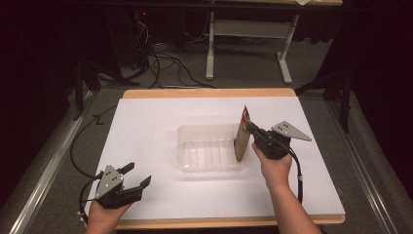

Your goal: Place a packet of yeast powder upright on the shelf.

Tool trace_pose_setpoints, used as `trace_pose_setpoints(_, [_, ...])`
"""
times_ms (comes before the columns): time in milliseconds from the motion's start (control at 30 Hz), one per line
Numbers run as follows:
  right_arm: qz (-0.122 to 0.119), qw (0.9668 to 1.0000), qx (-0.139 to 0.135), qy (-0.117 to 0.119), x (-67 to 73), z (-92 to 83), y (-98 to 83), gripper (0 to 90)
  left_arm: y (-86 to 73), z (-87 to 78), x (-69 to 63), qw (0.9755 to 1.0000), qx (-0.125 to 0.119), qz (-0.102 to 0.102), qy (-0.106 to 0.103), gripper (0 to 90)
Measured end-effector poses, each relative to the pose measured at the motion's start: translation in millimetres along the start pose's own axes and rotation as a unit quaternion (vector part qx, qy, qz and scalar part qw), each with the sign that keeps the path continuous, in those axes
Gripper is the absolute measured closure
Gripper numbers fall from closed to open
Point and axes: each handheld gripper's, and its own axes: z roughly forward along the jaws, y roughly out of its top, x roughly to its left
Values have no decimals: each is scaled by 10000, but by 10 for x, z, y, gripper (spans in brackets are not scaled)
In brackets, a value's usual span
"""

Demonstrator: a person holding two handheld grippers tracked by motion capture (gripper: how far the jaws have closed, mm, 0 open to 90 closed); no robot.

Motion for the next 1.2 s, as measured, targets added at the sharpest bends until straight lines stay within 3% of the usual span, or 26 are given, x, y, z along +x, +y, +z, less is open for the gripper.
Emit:
trace_pose_setpoints(200, [-15, 10000, 30, 9, 4, -18, 32, 864, 1, 3, -10, 10000, -7, 15, -15, 285])
trace_pose_setpoints(400, [-48, 9999, 136, 76, 7, -35, 109, 647, -1, 22, 5, 10000, 18, 13, -27, 284])
trace_pose_setpoints(467, [-51, 9999, 145, 67, 7, -40, 122, 617, -1, 21, 5, 10000, 24, 20, -20, 284])
trace_pose_setpoints(533, [-71, 9998, 183, 54, -4, -55, 154, 511, 1, 14, 6, 10000, -6, -22, -28, 284])
trace_pose_setpoints(733, [-204, 9992, 339, -20, -23, -162, 166, 357, 1, 14, 9, 10000, 14, 3, -18, 284])
trace_pose_setpoints(1000, [-334, 9980, 502, -207, -178, -436, 67, 352, -6, 7, 25, 10000, 34, -37, 21, 287])
trace_pose_setpoints(1067, [-326, 9974, 566, -319, -291, -607, -29, 354, -5, 14, 21, 10000, 57, -30, 23, 287])
trace_pose_setpoints(1200, [-266, 9968, 618, -440, -392, -736, -138, 356, -9, 30, 12, 9999, 101, -15, 8, 287])
